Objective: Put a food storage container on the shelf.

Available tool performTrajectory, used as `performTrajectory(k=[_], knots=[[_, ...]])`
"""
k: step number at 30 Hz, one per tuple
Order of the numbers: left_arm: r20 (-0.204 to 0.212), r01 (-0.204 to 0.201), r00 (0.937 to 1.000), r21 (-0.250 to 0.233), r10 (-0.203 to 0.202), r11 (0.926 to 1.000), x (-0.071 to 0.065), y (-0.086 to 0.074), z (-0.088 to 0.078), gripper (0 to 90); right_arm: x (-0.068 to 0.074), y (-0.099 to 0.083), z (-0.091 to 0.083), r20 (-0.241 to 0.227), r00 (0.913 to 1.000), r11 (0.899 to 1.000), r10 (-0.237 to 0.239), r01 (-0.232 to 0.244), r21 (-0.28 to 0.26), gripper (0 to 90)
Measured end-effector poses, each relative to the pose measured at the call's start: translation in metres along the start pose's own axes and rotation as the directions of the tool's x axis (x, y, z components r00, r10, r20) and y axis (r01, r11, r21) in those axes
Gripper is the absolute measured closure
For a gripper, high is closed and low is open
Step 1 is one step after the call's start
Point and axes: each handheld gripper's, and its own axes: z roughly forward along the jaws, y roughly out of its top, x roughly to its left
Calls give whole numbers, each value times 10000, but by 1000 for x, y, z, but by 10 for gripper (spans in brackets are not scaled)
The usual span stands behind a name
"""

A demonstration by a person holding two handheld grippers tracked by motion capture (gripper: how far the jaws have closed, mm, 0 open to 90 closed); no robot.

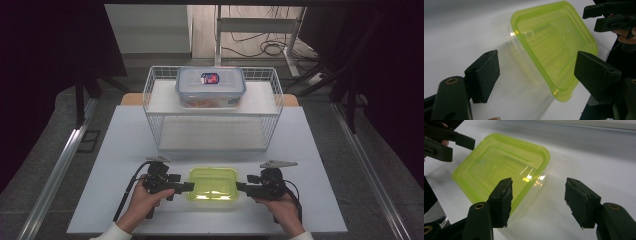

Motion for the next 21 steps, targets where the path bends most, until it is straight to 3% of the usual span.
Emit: performTrajectory(k=[6, 12, 21], knots=[[346, 336, 9988, 33, -337, 9994, 5, 2, 8, 227, -1, -1, 1, 20, 10000, 10000, -7, 7, 23, 391], [310, 448, 9985, 167, -453, 9989, 7, 2, 15, 274, 0, -2, 2, -6, 10000, 10000, 25, -25, 38, 391], [497, 530, 9973, 306, -545, 9981, 9, 1, 21, 407, -2, 0, 10, -248, 9994, 9997, 240, -238, 71, 393]])
